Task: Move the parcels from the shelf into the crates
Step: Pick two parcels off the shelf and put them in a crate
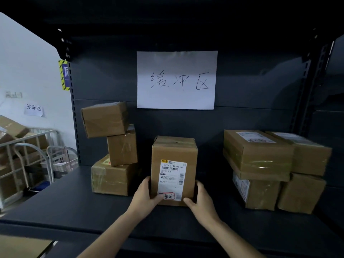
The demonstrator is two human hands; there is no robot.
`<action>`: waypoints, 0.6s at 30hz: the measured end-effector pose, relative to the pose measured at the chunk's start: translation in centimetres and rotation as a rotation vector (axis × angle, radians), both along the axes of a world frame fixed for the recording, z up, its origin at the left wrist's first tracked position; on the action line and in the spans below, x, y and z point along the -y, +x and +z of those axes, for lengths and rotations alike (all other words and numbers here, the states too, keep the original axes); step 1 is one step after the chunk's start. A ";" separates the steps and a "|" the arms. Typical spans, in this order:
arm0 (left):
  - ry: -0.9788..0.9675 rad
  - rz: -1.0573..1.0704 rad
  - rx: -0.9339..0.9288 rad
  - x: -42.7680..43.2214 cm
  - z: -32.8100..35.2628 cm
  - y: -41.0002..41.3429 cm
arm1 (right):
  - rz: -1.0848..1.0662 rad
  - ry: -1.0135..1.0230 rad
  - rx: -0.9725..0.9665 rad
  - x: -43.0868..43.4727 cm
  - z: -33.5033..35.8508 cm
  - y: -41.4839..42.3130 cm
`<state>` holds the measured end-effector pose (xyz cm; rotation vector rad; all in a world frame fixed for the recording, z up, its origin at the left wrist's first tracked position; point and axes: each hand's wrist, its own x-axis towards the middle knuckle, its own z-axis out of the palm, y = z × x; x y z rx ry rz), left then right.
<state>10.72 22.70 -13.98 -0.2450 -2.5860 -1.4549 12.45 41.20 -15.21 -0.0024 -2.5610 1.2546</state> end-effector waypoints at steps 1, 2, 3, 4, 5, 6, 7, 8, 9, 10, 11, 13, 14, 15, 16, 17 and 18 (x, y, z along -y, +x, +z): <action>-0.004 0.026 -0.037 0.0 0.2 0.1 | -0.008 -0.001 -0.008 -0.2 0.3 0.1; -0.010 0.052 -0.072 -0.2 0.6 0.2 | -0.019 -0.007 -0.017 -0.4 0.7 0.3; -0.014 0.073 -0.113 -0.3 1.0 0.4 | -0.030 -0.014 -0.026 -0.7 1.2 0.5; -0.017 0.088 -0.167 -0.5 1.4 0.7 | -0.040 -0.022 -0.038 -0.9 1.6 0.7; -0.020 0.098 -0.228 -0.8 1.9 0.9 | -0.048 -0.031 -0.052 -1.3 2.0 1.0; -0.024 0.107 -0.298 -1.1 2.4 1.3 | -0.051 -0.043 -0.068 -1.8 2.4 1.4; -0.027 0.114 -0.367 -1.5 2.9 1.6 | -0.052 -0.054 -0.086 -2.3 2.8 1.8; -0.033 0.117 -0.429 -1.9 3.3 2.0 | -0.056 -0.061 -0.104 -2.8 3.2 2.3; -0.048 0.116 -0.479 -2.4 3.6 2.4 | -0.063 -0.064 -0.123 -3.5 3.5 2.8; -0.072 0.104 -0.518 -3.0 3.8 2.8 | -0.072 -0.066 -0.142 -4.2 3.8 3.2; -0.097 0.080 -0.544 -3.7 3.9 3.1 | -0.085 -0.065 -0.160 -4.9 4.1 3.7; -0.140 0.006 -0.576 -5.4 4.2 3.8 | -0.110 -0.058 -0.189 -6.2 4.6 4.6; -0.159 -0.033 -0.583 -6.3 4.2 4.0 | -0.119 -0.056 -0.204 -6.8 4.8 5.0; -0.175 -0.065 -0.584 -7.2 4.3 4.2 | -0.125 -0.053 -0.215 -7.4 4.9 5.5; -0.189 -0.091 -0.581 -8.1 4.4 4.2 | -0.131 -0.044 -0.224 -8.1 5.0 6.0; -0.212 -0.114 -0.575 -9.0 4.5 4.2 | -0.139 -0.029 -0.232 -8.7 5.1 6.6; -0.245 -0.137 -0.570 -9.8 4.5 4.1 | -0.148 -0.006 -0.242 -9.4 5.2 7.1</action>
